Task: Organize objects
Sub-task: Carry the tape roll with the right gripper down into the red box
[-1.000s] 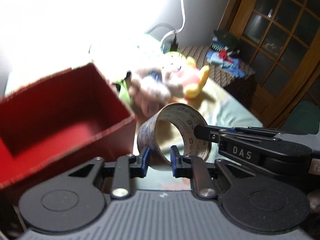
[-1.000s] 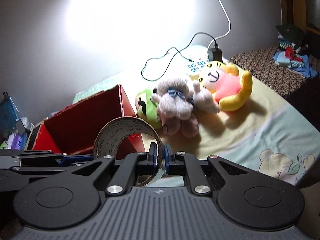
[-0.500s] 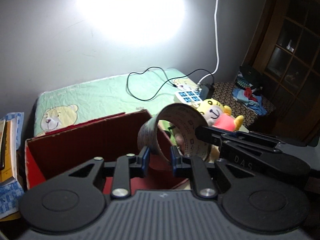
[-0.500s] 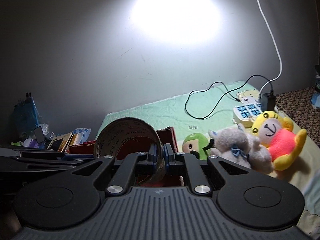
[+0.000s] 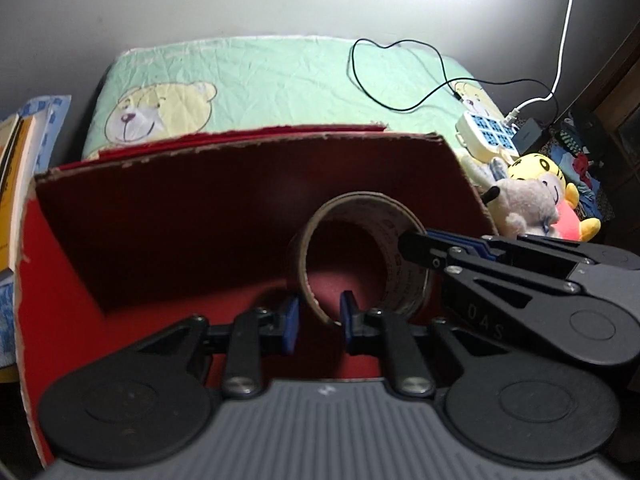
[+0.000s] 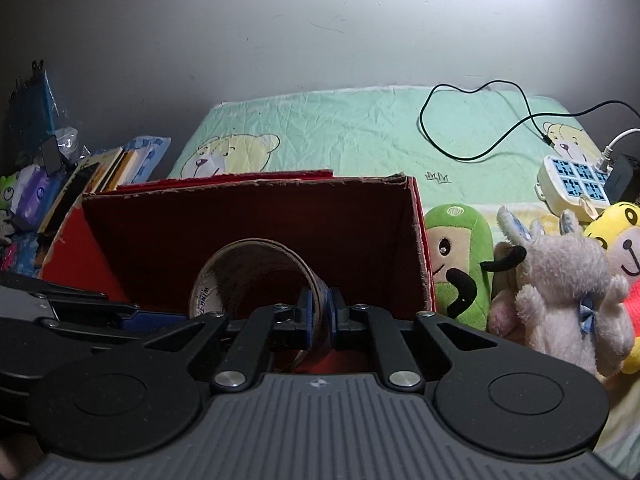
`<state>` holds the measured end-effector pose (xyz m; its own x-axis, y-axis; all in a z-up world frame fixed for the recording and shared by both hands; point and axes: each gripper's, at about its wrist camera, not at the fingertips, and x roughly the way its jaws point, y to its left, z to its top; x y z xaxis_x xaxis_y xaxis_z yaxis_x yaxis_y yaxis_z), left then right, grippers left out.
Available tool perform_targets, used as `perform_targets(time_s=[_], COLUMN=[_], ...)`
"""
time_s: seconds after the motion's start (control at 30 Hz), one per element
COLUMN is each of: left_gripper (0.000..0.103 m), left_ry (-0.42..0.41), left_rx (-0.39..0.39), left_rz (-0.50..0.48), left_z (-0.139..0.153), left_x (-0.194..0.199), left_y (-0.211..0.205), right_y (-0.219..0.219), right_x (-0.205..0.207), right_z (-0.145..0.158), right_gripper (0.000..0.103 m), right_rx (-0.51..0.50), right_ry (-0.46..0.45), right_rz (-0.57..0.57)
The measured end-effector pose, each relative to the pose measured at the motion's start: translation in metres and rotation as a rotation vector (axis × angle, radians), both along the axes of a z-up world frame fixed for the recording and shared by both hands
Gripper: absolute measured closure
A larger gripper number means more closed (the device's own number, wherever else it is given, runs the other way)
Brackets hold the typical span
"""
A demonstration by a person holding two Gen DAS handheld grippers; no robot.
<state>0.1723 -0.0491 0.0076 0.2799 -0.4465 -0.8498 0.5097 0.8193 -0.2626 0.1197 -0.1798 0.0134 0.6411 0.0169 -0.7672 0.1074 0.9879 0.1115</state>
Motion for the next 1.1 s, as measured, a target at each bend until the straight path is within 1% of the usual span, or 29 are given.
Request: perform_targets(time_s=[0.1, 0.2, 0.27, 0.33, 0.4, 0.43, 0.53, 0.6, 0.63, 0.67, 0.77, 0.9, 1.0, 1.03, 1.1], left_gripper=[0.088, 0.09, 0.089, 0.089, 0.089, 0.089, 0.089, 0.089, 0.087, 0.083, 0.082, 0.082, 0.081, 0.081, 0.081], left_ry=[0.033, 0.044, 0.055, 0.055, 0.043, 0.034, -0.001, -0.032, -0.049, -0.064, -0.084, -0.059, -0.066, -0.065, -0.067], left_rx=[-0.002, -0.003, -0.004, -0.002, 0.012, 0.02, 0.043, 0.066, 0.078, 0.093, 0.131, 0.131, 0.147, 0.15, 0.155], left_rz=[0.01, 0.021, 0.029, 0.03, 0.026, 0.023, 0.025, 0.039, 0.048, 0.062, 0.105, 0.124, 0.121, 0.119, 0.121], left_z=[-0.005, -0.007, -0.01, -0.012, -0.014, -0.014, -0.013, -0.011, -0.011, -0.01, -0.013, -0.018, -0.019, -0.019, -0.02], left_x=[0.007, 0.011, 0.016, 0.018, 0.018, 0.018, 0.016, 0.015, 0.016, 0.016, 0.021, 0.027, 0.025, 0.025, 0.024], left_y=[-0.002, -0.002, -0.001, -0.001, -0.002, -0.002, 0.002, 0.006, 0.009, 0.012, 0.019, 0.022, 0.02, 0.019, 0.02], right_y=[-0.001, 0.001, 0.002, 0.003, 0.005, 0.005, 0.0, -0.004, -0.004, -0.004, 0.005, 0.016, 0.015, 0.014, 0.008], right_x=[0.007, 0.014, 0.017, 0.02, 0.021, 0.021, 0.018, 0.017, 0.016, 0.016, 0.015, 0.021, 0.026, 0.028, 0.029], right_z=[-0.005, -0.004, -0.004, -0.006, -0.005, -0.005, 0.0, 0.002, 0.003, 0.004, 0.001, -0.011, -0.019, -0.02, -0.021], right_gripper=[0.093, 0.093, 0.094, 0.095, 0.093, 0.089, 0.088, 0.085, 0.085, 0.085, 0.084, 0.084, 0.083, 0.085, 0.086], right_rx=[-0.029, -0.079, -0.086, -0.113, -0.13, -0.124, -0.08, -0.008, 0.033, 0.062, 0.117, 0.12, 0.085, 0.081, 0.1], right_ry=[0.021, 0.01, 0.004, -0.001, 0.001, -0.004, -0.023, -0.02, -0.014, -0.008, 0.029, 0.107, 0.147, 0.154, 0.147], right_rz=[-0.007, 0.007, 0.013, 0.015, 0.018, 0.018, 0.01, 0.016, 0.03, 0.043, 0.095, 0.131, 0.09, 0.077, 0.055])
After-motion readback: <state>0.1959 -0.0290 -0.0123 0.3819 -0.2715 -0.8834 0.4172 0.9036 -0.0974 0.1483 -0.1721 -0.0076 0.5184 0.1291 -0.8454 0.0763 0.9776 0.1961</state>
